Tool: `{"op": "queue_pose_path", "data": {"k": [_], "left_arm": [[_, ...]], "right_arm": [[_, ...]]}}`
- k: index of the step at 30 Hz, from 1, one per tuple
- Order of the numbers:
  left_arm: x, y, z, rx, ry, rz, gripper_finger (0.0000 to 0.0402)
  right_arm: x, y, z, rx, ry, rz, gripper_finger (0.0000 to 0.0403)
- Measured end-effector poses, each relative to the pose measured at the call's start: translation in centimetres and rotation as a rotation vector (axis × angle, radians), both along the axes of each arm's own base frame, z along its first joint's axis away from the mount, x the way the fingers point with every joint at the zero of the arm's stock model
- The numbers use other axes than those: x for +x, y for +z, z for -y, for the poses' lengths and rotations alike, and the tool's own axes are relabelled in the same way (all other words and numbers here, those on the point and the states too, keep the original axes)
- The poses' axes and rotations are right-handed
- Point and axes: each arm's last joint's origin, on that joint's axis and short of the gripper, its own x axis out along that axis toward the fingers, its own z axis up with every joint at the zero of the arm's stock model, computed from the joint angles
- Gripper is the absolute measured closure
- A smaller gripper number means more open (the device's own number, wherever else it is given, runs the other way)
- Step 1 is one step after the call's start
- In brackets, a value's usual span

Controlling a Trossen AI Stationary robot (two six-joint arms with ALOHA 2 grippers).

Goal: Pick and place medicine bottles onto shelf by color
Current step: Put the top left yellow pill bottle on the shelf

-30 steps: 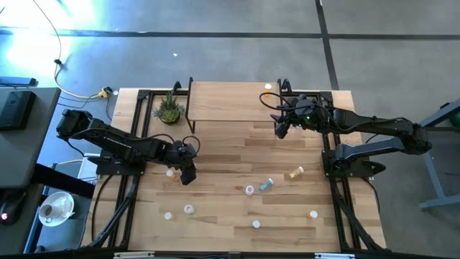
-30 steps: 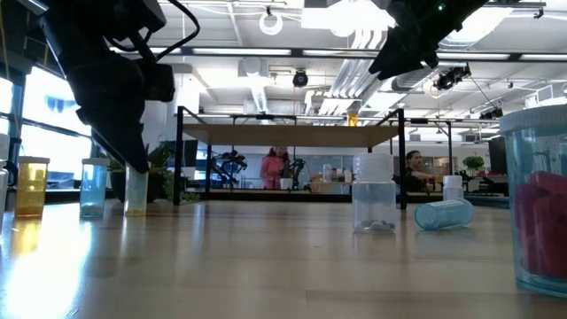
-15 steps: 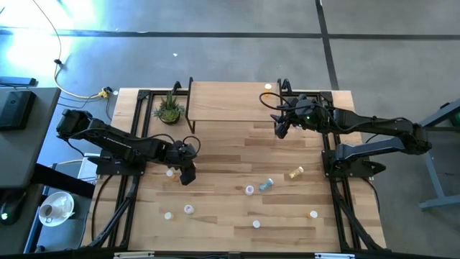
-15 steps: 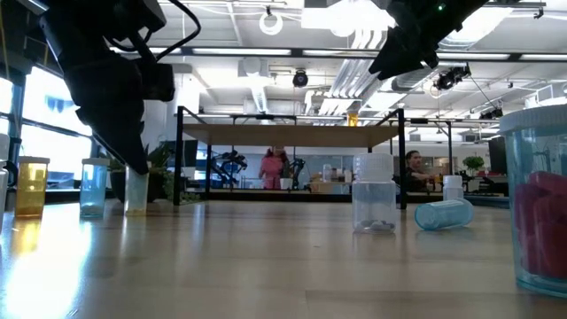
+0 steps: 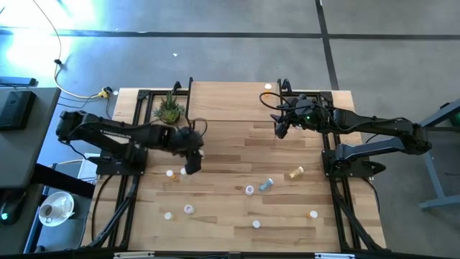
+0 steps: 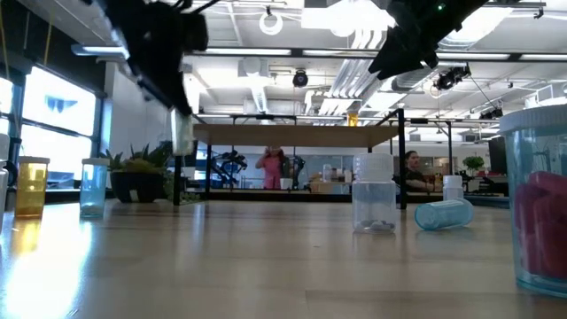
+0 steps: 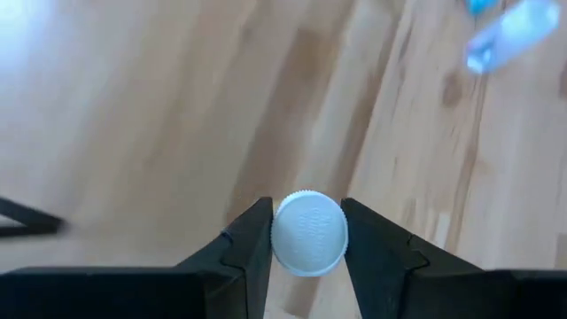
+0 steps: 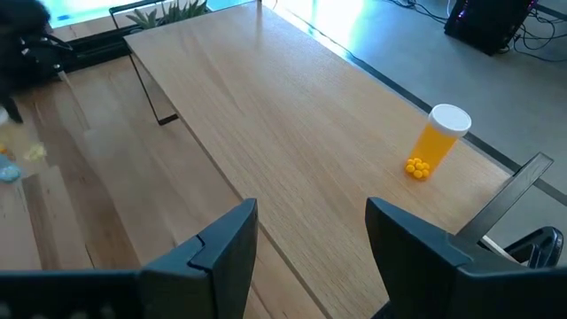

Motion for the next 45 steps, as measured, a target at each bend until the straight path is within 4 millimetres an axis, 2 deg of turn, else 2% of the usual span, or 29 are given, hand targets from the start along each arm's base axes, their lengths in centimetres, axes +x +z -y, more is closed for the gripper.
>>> {"op": "queue_pose_path", "data": {"k": [6, 10, 15, 21, 27, 31, 38, 45], "left_arm": [[0.1, 4.8, -3.7, 0.106, 0.041, 0.032, 0.0289], [-0.5, 7.5, -6.5, 0.167, 0.099, 0.062, 0.0289], [-1.9, 10.2, -10.0, 0.238, 0.201, 0.097, 0.0289], [-4.3, 12.6, -13.5, 0.309, 0.331, 0.124, 0.0289], [-6.5, 14.4, -15.8, 0.353, 0.446, 0.142, 0.0289], [-7.0, 15.6, -16.8, 0.361, 0.474, 0.174, 0.0289], [-6.0, 16.9, -19.4, 0.359, 0.506, 0.172, 0.0289], [-3.8, 14.9, -22.4, 0.222, 0.518, 0.010, 0.0289]], "right_arm": [[0.0, 0.0, 0.0, 0.000, 0.000, -0.001, 0.0201], [0.0, 0.0, 0.0, 0.000, 0.000, -0.001, 0.0201], [0.0, 0.0, 0.0, 0.000, 0.000, -0.002, 0.0201], [0.0, 0.0, 0.0, 0.000, 0.000, -0.001, 0.0201], [0.0, 0.0, 0.0, 0.000, 0.000, -0.001, 0.0201], [0.0, 0.0, 0.0, 0.000, 0.000, -0.001, 0.0201], [0.0, -0.1, 0.0, 0.002, 0.000, -0.007, 0.0201], [-0.1, -0.1, 0.0, 0.004, 0.000, -0.016, 0.0201]]}}
